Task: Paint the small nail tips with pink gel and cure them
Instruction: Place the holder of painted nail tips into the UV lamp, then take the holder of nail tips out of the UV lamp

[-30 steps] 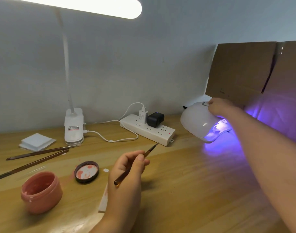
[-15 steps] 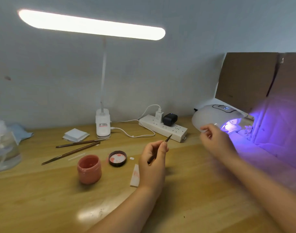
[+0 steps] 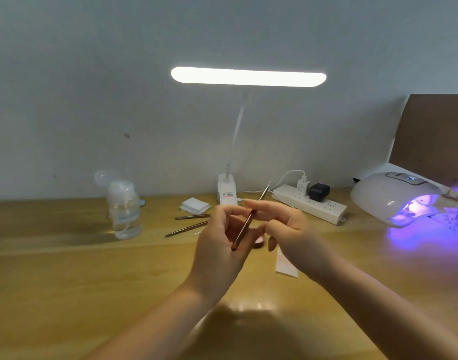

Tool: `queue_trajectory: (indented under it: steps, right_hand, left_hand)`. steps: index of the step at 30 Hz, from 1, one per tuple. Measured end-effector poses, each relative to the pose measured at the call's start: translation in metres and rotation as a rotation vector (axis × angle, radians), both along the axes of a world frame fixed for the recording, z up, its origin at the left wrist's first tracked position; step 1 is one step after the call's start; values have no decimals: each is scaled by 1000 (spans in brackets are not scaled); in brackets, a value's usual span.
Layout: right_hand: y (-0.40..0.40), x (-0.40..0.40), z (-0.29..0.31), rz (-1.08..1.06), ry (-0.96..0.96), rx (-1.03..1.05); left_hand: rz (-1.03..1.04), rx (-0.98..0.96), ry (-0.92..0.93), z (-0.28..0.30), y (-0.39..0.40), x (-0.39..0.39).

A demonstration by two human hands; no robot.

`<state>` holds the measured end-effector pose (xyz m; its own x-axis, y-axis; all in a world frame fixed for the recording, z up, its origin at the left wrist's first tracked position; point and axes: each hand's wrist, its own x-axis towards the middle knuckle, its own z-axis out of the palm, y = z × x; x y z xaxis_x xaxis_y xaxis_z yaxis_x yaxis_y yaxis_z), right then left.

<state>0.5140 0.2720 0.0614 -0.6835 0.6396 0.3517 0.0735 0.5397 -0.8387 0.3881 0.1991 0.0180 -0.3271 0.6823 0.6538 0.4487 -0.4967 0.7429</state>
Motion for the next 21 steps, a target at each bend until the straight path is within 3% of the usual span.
queue_trajectory:
  steps: [5, 9, 12, 16, 21]
  right_hand:
    - [-48, -76, -7, -1, 84, 191]
    - [-77, -144, -25, 104, 4, 164]
    - [-91, -190, -45, 173, -89, 141]
    - [-109, -227, -72, 141, -154, 192]
    - [-116, -231, -90, 98, -104, 364]
  left_hand:
    - [344, -123, 126, -5, -84, -89]
    - [884, -478, 299, -27, -132, -192]
    - [1141, -724, 156, -41, -164, -278]
    - [1284, -811, 6, -45, -206, -366]
    - [1290, -862, 178, -48, -226, -419]
